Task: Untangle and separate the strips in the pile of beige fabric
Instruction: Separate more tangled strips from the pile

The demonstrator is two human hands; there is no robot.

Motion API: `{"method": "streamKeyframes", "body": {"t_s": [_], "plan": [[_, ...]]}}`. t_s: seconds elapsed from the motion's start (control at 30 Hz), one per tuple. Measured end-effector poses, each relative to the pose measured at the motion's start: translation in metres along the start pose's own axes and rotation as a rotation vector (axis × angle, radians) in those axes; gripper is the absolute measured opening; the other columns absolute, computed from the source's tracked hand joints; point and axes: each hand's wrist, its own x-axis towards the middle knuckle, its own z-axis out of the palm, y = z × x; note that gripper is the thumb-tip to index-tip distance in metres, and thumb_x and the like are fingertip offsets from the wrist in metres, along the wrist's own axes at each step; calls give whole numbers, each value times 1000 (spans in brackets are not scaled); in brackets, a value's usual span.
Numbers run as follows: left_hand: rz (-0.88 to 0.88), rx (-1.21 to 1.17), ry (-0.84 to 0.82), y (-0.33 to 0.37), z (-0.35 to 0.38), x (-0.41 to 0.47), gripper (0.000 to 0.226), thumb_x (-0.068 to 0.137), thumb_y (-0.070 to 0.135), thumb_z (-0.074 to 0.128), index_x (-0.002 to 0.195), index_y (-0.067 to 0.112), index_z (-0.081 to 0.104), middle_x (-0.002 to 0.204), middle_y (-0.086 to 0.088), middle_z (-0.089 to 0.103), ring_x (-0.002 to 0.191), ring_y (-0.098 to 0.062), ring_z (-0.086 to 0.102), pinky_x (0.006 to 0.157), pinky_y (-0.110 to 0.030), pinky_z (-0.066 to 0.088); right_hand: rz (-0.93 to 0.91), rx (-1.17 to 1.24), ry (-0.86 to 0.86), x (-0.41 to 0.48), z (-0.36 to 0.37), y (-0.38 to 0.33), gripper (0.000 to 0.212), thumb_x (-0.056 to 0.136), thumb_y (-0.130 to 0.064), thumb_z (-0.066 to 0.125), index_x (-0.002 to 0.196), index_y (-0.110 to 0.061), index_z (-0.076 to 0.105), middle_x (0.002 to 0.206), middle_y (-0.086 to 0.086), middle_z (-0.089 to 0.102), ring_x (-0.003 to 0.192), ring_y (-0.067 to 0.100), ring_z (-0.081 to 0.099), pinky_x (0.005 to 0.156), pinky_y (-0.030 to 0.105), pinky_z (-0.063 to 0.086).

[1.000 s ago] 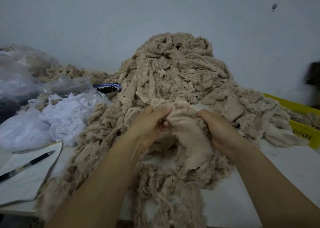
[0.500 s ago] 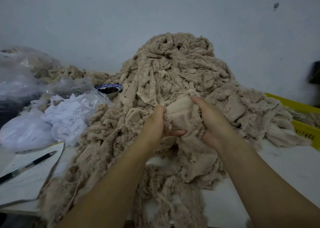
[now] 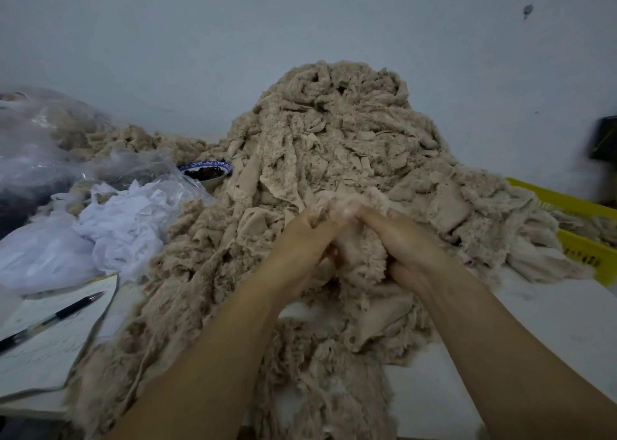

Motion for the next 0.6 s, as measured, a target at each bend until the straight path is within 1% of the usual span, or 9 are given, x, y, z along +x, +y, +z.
{"method": "streamKeyframes", "body": {"t_s": [0.1,0.23,0.27,0.33,0.4,0.43,0.5,0.53,0.6], "plan": [[-3,-1,-29,-4,1,0,39,93,25,69,127,10,60,113,-12,73,105,-28,70,93,-45,55,89,138,50,5,7,-3,30,97,-23,62,116,-1,66,99,19,75,87,30,75,67,38,62],[6,34,-51,-6,5,-1,19,97,17,62,116,16,63,106,-9,74,97,-25,71,83,-41,58,181,262,139,18,14,-2,31,97,-23,61,120,-2,65,102,19,74,87,29,73,63,37,61],[2,24,-58,-6,4,-3,21,97,16,61,117,14,63,107,-10,74,97,-25,71,84,-42,58,198,278,165,22,13,-3,28,97,-22,62,116,-1,66,96,17,75,82,27,73,60,35,60],[25,15,-123,-9,1,-7,28,93,21,67,118,9,63,111,-18,70,102,-29,68,90,-49,55,199,327,281,30,-3,-6,16,96,-17,63,95,-1,66,66,13,72,55,17,70,46,27,56],[87,52,-154,-9,-6,-13,30,83,36,76,102,15,67,98,-13,71,93,-32,68,79,-48,55,158,466,452,39,-32,-17,16,99,-12,59,84,-9,61,41,4,59,32,8,55,35,18,45],[126,49,-103,-8,-11,-15,34,80,44,77,95,16,66,89,-8,70,83,-29,67,69,-43,55,112,489,481,41,-43,-21,18,100,-14,57,83,-12,59,41,2,58,32,6,53,35,16,43],[180,-42,97,-4,-22,-14,41,80,51,72,90,13,64,82,-5,69,75,-25,66,58,-34,55,34,460,426,41,-53,-21,20,100,-20,57,82,-12,58,50,0,63,42,7,60,41,16,48],[151,-95,207,-2,-24,-11,33,83,48,70,85,16,68,79,-4,71,73,-24,69,56,-31,54,16,445,394,41,-56,-19,22,100,-21,58,81,-11,58,57,2,64,51,10,63,46,18,52],[-80,-144,404,2,-26,-5,29,89,44,68,70,23,74,73,0,75,64,-19,73,54,-28,53,-4,464,331,39,-54,-16,20,97,-19,61,79,-11,58,71,5,63,67,15,64,55,23,57]]}}
